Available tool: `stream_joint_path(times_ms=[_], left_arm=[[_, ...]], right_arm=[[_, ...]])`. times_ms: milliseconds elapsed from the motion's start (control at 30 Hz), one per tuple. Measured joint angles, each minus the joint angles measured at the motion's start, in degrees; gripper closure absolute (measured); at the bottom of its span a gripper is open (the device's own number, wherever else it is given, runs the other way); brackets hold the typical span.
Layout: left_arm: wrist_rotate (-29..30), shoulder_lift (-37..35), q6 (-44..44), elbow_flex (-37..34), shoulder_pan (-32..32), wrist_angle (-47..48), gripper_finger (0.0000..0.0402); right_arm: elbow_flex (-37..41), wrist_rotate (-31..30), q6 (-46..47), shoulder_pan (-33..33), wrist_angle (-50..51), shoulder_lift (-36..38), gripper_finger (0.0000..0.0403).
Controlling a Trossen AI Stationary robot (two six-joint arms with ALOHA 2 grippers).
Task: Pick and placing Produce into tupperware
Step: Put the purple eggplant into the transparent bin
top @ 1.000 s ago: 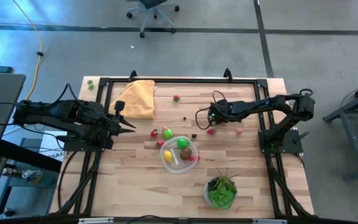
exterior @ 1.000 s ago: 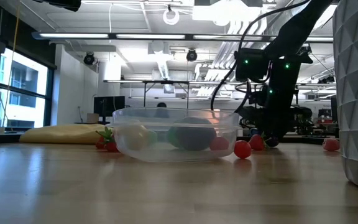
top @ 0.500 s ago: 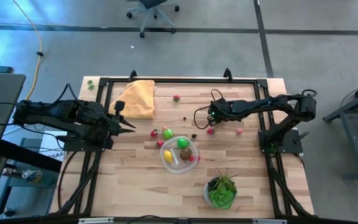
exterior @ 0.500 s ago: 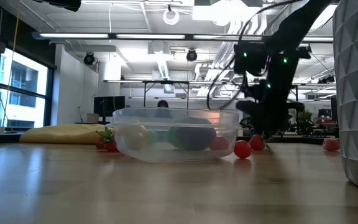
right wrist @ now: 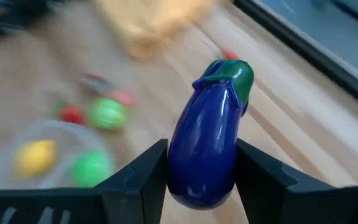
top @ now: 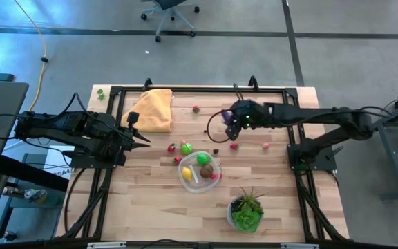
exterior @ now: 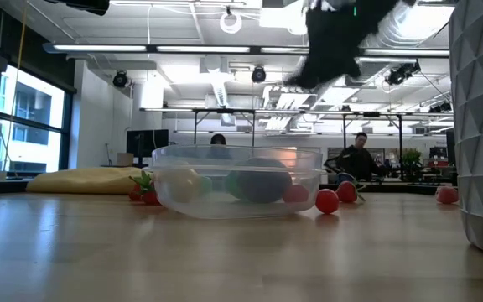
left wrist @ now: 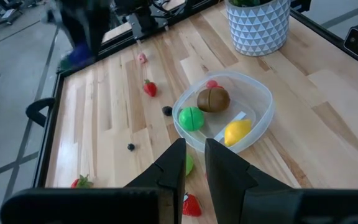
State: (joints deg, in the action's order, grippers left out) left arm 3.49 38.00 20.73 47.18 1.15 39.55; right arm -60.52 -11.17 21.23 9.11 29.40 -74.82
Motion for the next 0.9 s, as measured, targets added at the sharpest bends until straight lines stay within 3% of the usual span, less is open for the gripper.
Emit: stream_joint_path(times_ms=[200,367,900], left_arm=[[0.0,0.0,0.0,0.0,0.0,0.0,0.0350],[0.0,0.0,0.0,0.0,0.0,0.0,0.0350],[0.0,0.0,0.0,0.0,0.0,0.0,0.0350]], right_arm=[[-9.6,8.0,-9.4,-5.6,-0.7,1.2,0.0247],[-15.3,10.5,-12.7,-10.6,-1.9,-1.4,0.0247],[-19.0,18.8,-15.3,-16.0,-4.0,-29.0,0.0247]])
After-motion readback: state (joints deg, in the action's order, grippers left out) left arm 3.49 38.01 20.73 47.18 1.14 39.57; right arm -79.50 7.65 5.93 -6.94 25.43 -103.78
